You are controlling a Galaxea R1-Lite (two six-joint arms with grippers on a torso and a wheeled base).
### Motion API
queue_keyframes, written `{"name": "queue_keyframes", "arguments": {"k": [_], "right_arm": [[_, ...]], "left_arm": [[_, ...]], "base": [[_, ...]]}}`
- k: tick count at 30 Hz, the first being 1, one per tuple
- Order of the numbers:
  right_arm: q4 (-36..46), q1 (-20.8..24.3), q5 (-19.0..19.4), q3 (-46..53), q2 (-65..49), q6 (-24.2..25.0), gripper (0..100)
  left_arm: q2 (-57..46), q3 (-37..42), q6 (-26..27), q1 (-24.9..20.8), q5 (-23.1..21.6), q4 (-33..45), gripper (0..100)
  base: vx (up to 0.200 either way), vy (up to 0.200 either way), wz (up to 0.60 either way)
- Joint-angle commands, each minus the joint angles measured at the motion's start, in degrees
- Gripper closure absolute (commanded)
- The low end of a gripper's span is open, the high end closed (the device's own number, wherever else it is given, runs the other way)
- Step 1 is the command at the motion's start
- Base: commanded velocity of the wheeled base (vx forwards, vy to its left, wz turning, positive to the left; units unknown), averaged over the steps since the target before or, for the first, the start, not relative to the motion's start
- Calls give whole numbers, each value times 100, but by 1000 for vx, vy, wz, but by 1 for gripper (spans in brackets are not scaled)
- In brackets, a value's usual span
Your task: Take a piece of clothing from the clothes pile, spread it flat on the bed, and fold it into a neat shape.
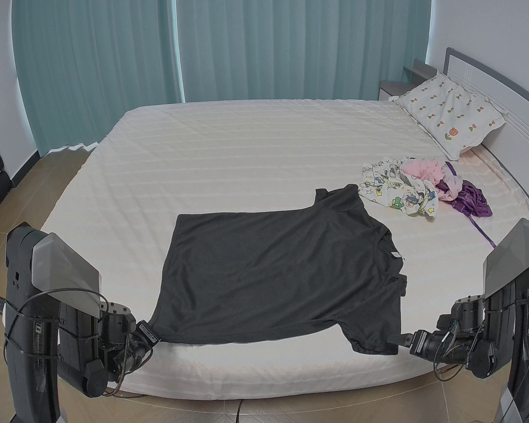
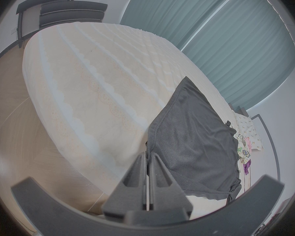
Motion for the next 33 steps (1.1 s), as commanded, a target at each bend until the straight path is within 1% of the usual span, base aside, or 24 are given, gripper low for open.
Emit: {"name": "queue_keyframes", "arguments": {"k": [1,9,12,22,23,31,33], "right_arm": [[-73,354,-21,152,187,-33,0],[-64,398,-162,-165,275,-68,0],[-64,380,-153,-367,328,-68,0],[-56,389,-127,-428,337,-68,0],[-56,389,-135,-428,337,-68,100],[-64,371,-171,-349,310,-77,100],[-64,310,-179,-121,258,-77,100]], "left_arm": [[10,0,-3,2,1,-102,100],[10,0,-3,2,1,-102,100],[10,0,-3,2,1,-102,100],[10,0,6,2,1,-102,100],[10,0,6,2,1,-102,100],[1,0,-3,2,-17,-102,100],[1,0,-3,2,-17,-102,100]], "base": [[0,0,0],[0,0,0],[0,0,0],[0,0,0],[0,0,0],[0,0,0],[0,0,0]]}}
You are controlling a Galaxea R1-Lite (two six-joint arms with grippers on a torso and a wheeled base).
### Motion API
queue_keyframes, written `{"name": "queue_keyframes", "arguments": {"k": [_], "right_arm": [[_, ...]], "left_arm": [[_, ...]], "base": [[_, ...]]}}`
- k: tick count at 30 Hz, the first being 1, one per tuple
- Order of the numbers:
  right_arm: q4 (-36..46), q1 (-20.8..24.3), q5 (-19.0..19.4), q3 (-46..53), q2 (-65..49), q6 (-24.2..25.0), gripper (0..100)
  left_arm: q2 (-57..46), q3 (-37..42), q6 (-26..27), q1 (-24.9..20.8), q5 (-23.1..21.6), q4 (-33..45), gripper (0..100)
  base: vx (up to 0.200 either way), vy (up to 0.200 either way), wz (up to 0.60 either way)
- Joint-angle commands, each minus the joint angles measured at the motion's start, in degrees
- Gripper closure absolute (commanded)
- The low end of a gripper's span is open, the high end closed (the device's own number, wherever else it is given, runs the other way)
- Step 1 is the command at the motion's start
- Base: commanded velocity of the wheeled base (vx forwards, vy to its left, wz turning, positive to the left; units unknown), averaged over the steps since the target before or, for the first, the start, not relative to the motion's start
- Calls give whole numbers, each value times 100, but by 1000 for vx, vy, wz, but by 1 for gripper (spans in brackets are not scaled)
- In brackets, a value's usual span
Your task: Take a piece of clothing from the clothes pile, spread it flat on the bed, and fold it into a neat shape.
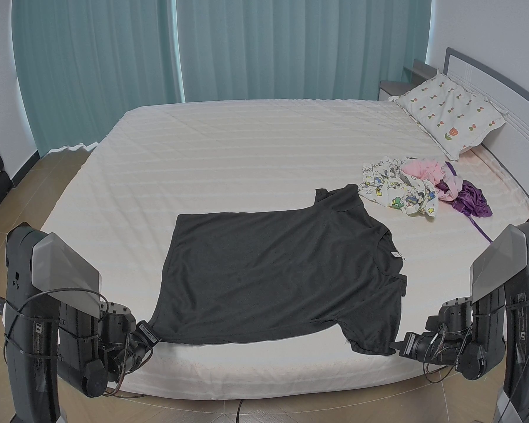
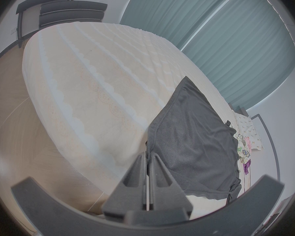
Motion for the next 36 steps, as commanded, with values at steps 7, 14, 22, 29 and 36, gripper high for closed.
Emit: {"name": "queue_keyframes", "arguments": {"k": [7,14,22,29,36], "right_arm": [[-56,-338,63,725,-617,-54,100],[76,-752,168,892,-916,-203,100],[1315,-1173,353,892,-1883,-546,100],[2124,-1613,362,892,-2489,-1240,100],[2713,-1947,379,892,-2858,-1680,100]], "left_arm": [[-8,8,-5,0,10,-102,100],[-95,96,-5,-26,2,-102,100],[-526,483,171,-88,10,-102,100],[-851,1019,874,-255,46,-102,100],[-1027,1019,1313,-519,116,698,100]], "base": [[0,0,0],[0,0,0],[0,0,0],[0,0,0],[0,0,0]]}}
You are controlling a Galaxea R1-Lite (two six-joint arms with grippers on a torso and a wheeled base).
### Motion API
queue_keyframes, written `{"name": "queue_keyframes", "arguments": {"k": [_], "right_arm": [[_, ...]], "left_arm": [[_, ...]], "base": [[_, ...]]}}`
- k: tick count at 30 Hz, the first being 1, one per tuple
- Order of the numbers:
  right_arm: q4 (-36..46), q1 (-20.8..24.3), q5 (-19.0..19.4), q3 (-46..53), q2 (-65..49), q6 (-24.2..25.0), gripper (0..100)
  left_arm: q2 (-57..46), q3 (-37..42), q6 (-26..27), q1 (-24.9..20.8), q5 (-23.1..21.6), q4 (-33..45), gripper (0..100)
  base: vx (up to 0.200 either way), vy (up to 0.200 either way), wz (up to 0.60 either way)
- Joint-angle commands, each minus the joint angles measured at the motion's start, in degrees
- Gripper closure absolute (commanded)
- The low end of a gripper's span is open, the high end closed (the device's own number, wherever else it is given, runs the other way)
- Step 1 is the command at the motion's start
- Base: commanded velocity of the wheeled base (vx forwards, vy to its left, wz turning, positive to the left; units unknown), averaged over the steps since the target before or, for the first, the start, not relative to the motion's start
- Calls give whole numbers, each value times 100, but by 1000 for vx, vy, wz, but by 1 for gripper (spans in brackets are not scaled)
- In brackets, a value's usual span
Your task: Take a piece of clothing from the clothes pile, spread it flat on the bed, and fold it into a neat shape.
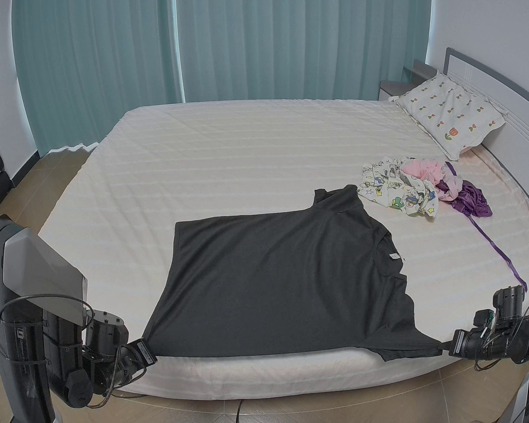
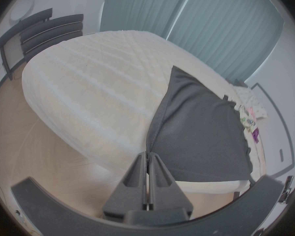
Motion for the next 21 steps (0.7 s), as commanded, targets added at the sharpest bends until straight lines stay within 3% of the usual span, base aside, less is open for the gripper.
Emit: {"name": "queue_keyframes", "arguments": {"k": [1,8,14,21], "right_arm": [[308,-182,16,99,-494,-159,100],[598,-446,7,99,-819,-546,100],[932,-692,-1,99,-978,-818,100],[1319,-920,16,99,-1303,-1161,100]], "left_arm": [[-324,116,144,-289,23,467,100],[-807,116,215,-658,23,1548,100],[-1317,116,171,-1247,93,2629,100],[-1458,116,56,-1475,102,3068,100]], "base": [[0,0,0],[0,0,0],[0,0,0],[0,0,0]]}}
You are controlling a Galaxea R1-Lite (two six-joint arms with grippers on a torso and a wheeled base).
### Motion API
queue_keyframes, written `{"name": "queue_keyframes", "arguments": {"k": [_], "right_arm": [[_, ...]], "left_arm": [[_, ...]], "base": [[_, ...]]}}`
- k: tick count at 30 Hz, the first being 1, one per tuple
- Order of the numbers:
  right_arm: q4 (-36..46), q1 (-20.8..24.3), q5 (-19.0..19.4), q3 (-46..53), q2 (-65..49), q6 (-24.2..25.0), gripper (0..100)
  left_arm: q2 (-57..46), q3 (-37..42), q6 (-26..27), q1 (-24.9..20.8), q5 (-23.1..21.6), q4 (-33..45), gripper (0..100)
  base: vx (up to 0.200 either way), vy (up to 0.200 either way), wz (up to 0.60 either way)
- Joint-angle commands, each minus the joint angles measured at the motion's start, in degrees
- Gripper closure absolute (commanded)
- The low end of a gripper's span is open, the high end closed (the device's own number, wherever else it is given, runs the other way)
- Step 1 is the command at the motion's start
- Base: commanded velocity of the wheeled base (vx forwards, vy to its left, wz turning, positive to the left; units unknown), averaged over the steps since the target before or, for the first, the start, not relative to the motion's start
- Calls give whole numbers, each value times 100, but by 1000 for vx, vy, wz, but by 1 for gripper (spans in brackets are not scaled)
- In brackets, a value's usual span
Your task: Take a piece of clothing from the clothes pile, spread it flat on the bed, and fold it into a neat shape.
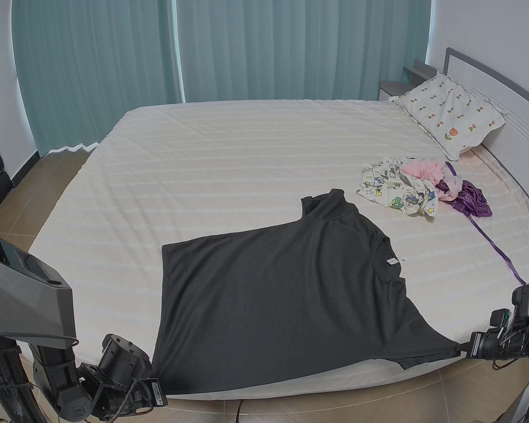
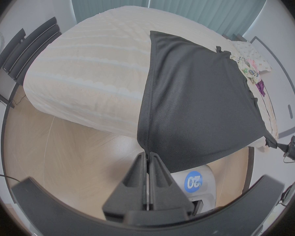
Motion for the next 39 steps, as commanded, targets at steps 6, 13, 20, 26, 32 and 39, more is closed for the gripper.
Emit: {"name": "queue_keyframes", "arguments": {"k": [6,13,20,26,32,39], "right_arm": [[6,-103,227,55,-372,-40,100],[-11,-50,579,-323,-556,4,100],[-20,125,614,-745,-583,162,100],[-20,521,614,-1369,-512,804,100],[15,776,614,-1765,-424,1164,100],[24,995,561,-2353,147,1199,100]], "left_arm": [[-482,13,-91,-7,0,99,100],[-983,-593,-47,494,0,143,100],[-922,-1015,-20,714,8,143,100],[-632,-1516,-20,1022,8,143,100],[-342,-1745,-12,1259,8,126,100],[54,-2079,-12,1364,44,90,100]], "base": [[0,0,0],[0,0,0],[0,0,0],[0,0,0],[0,0,0],[0,0,0]]}}
